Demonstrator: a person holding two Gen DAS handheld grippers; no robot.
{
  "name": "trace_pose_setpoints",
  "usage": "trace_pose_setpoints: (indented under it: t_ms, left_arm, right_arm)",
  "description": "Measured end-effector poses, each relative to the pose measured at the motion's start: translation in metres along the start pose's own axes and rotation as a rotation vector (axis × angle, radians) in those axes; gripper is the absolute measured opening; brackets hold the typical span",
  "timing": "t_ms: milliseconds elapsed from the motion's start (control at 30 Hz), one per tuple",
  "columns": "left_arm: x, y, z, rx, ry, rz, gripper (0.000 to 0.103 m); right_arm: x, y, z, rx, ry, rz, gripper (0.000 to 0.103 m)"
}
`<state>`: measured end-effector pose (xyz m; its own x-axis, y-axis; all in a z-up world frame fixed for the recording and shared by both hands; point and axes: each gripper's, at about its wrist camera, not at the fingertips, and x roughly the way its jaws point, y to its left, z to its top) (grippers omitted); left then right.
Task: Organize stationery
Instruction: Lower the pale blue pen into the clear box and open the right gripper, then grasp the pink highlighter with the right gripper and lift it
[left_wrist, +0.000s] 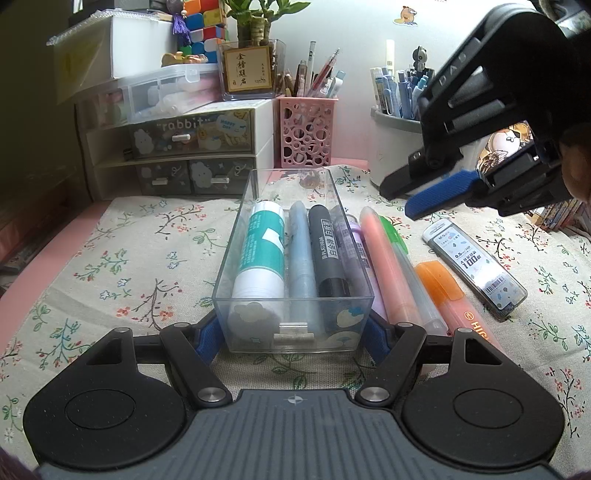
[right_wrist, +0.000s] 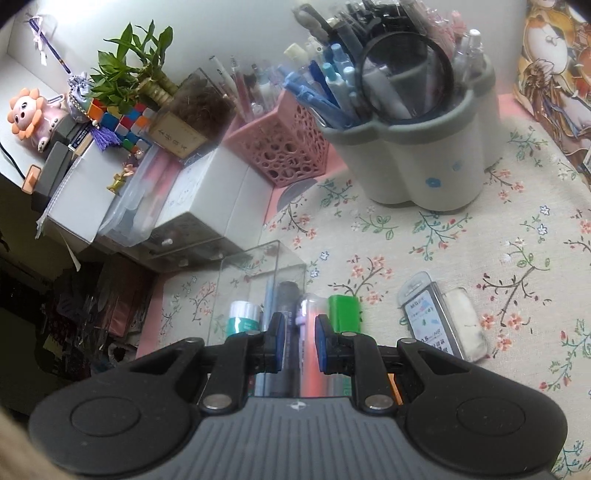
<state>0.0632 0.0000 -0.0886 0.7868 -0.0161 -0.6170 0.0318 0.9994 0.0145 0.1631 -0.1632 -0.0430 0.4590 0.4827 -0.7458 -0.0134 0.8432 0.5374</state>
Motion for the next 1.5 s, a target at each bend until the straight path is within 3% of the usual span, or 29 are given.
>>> trace_pose_setpoints:
  t_ms: [367,767,900,1500]
  left_arm:
    - [0.000,0.000,0.000,0.000,0.000,0.000,0.073]
    - [0.000,0.000,0.000,0.000,0.000,-0.002,0.073]
    - [0.000,0.000,0.000,0.000,0.000,-0.002,0.073]
    - [0.000,0.000,0.000,0.001,0.000,-0.002,0.073]
  right_arm:
    - [0.006,0.001,-0.017,-0.072,0.035,-0.006,0.011]
    - [0.029,0.011,-0.027,-0.187,0.091,-0.099,0.015]
    - [0.023,0.007,-0.028,-0.178,0.065,-0.092,0.010]
    - [-0.001,-0.008,-0.018,-0.054,-0.028,-0.049,0.010]
